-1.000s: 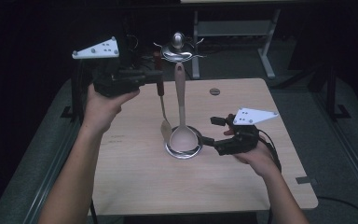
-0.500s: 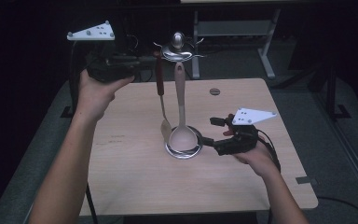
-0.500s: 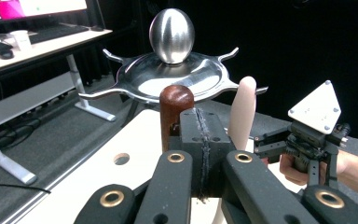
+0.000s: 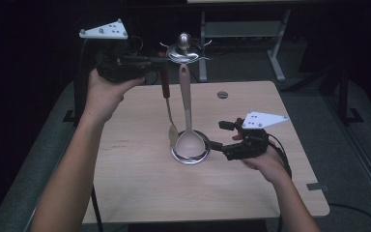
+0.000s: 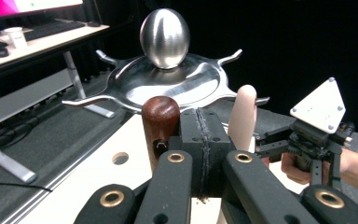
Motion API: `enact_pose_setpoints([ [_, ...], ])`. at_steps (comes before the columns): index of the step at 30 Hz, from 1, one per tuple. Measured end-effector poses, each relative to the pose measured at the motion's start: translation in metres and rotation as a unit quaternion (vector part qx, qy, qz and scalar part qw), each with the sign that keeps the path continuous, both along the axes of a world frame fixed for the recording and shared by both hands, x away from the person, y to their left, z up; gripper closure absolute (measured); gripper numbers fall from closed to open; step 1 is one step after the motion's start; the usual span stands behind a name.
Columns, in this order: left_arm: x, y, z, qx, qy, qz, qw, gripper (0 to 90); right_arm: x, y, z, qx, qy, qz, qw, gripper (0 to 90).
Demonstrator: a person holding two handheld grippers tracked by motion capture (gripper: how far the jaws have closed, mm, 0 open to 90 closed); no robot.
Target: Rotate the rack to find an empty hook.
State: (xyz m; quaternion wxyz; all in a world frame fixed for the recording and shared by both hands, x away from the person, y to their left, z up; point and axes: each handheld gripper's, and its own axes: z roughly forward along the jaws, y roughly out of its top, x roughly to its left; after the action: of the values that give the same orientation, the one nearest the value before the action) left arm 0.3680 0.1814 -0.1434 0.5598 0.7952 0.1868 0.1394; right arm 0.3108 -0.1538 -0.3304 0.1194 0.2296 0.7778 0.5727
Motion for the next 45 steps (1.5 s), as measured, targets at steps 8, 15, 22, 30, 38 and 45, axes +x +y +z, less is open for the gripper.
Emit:
enact_pose_setpoints([
  [8,0.007,0.004,-0.001,0.002,0.002,0.015,0.9999,90.0,0.0,-0.002,0.001,0.001,-0.001,-0.002,1.0,23.3],
  [15,0.014,0.007,-0.002,0.002,0.008,0.024,0.9997,90.0,0.0,-0.002,0.001,0.002,0.0,-0.002,1.0,23.3],
  [22,0.021,0.009,-0.002,0.001,0.012,0.031,0.9994,90.0,0.0,-0.003,0.001,0.002,0.0,-0.003,1.0,23.3],
  [30,0.029,0.01,-0.002,-0.002,0.018,0.039,0.9991,90.0,0.001,-0.004,0.001,0.004,0.001,-0.005,1.0,23.3],
  [38,0.038,0.011,-0.002,-0.005,0.026,0.044,0.9987,90.0,0.001,-0.004,0.001,0.003,0.002,-0.004,1.0,23.3],
  [45,0.039,0.011,-0.002,-0.007,0.029,0.042,0.9987,90.0,0.001,-0.004,0.0,0.002,0.004,-0.005,1.0,23.3],
])
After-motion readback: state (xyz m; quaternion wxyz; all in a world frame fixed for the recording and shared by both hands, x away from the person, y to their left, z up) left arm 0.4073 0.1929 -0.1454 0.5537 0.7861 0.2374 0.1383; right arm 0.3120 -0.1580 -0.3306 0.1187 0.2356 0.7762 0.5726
